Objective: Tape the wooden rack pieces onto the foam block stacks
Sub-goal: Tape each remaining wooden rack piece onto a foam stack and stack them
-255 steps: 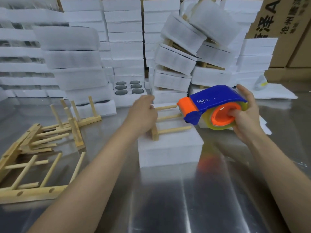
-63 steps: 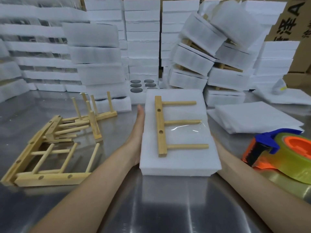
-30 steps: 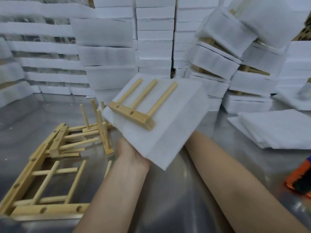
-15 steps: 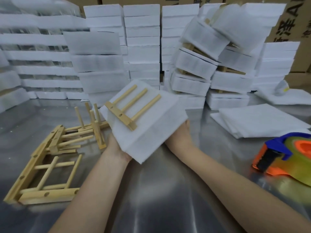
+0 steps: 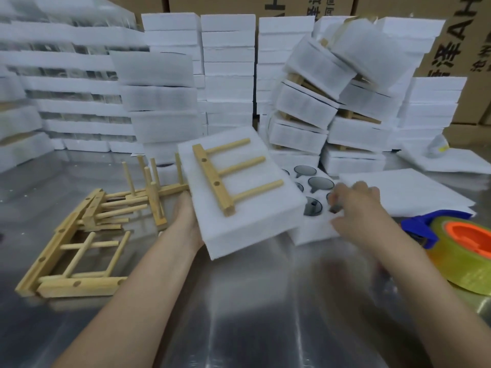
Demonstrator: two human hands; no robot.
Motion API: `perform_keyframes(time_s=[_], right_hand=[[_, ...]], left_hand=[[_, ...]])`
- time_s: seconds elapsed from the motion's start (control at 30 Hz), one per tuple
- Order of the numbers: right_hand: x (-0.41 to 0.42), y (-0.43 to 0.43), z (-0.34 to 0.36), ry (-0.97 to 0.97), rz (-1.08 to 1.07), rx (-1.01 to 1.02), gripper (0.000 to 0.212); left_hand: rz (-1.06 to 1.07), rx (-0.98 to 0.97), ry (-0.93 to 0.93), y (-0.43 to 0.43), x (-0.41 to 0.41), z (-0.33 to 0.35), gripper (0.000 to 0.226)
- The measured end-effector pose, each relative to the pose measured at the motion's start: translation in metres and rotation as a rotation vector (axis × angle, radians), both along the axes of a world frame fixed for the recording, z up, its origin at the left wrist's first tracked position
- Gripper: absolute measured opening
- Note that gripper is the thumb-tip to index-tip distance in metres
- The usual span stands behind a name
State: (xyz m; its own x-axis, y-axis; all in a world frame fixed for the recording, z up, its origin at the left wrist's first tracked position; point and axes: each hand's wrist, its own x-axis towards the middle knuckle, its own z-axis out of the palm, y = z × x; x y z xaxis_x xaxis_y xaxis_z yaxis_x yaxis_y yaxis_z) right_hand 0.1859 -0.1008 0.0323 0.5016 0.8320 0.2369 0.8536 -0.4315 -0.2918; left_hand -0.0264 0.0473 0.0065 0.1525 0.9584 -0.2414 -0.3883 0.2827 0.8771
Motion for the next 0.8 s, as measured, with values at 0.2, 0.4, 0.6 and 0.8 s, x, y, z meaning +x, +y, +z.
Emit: perform_keyframes(time_s=[0.2, 0.4, 0.6, 0.8], right_hand=[[-0.064, 0.020, -0.004, 0.576, 0.317, 0.487, 0.045], [-0.061, 0.026, -0.021, 0.648, 0.385, 0.401, 0.064], [-0.050, 0.026, -0.022, 0.530, 0.420, 0.262, 0.066], [-0.035, 0.027, -0.016, 0.009, 0.325, 0.215, 0.035]], left_hand=[[-0.108, 0.016, -0.005, 0.000, 0.003, -0.001, 0.035], [-0.126, -0.048, 0.080, -0.001, -0.003, 0.000, 0.040], [-0.121, -0.005, 0.074, -0.001, -0.012, 0.014, 0.042], [-0.266, 0.142, 0.086, 0.003, -0.011, 0.018, 0.038]])
